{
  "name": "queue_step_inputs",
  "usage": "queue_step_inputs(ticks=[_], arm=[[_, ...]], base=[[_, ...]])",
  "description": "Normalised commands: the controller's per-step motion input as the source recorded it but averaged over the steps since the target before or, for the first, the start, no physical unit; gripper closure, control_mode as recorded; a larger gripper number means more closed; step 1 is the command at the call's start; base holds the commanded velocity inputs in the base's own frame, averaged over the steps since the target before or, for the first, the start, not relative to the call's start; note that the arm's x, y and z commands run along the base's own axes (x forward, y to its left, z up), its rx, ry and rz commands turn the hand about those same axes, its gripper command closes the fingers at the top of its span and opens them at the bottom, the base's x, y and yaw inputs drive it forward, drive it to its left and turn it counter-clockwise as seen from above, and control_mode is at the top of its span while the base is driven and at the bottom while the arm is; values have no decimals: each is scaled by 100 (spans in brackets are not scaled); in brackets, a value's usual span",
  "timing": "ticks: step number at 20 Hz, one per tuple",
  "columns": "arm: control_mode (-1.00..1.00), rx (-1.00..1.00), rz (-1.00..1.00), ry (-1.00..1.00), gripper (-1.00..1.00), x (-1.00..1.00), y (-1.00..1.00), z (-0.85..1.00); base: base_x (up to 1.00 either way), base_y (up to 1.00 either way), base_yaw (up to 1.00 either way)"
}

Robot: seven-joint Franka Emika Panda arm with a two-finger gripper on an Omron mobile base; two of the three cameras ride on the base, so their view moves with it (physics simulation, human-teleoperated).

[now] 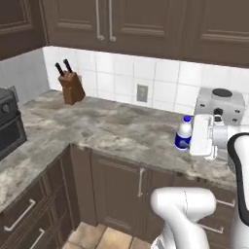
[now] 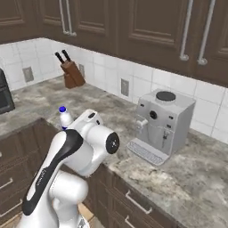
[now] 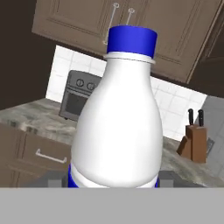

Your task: Place the drinks on the dining counter in a tight cluster.

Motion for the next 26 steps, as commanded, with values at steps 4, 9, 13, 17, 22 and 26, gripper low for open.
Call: queue_step_inputs(ticks=[4,9,13,17,22,26], arm=[[100,0,0,0,100,0,0,0],[100,0,0,0,100,0,0,0],[100,0,0,0,100,0,0,0],[100,0,0,0,100,0,0,0],[100,0,0,0,100,0,0,0],[100,0,0,0,100,0,0,0]], base=[[-23,9,-92],[-47,0,-78],[-100,-1,-39],[-99,-38,-24],[-43,-34,-36],[12,-9,-61]])
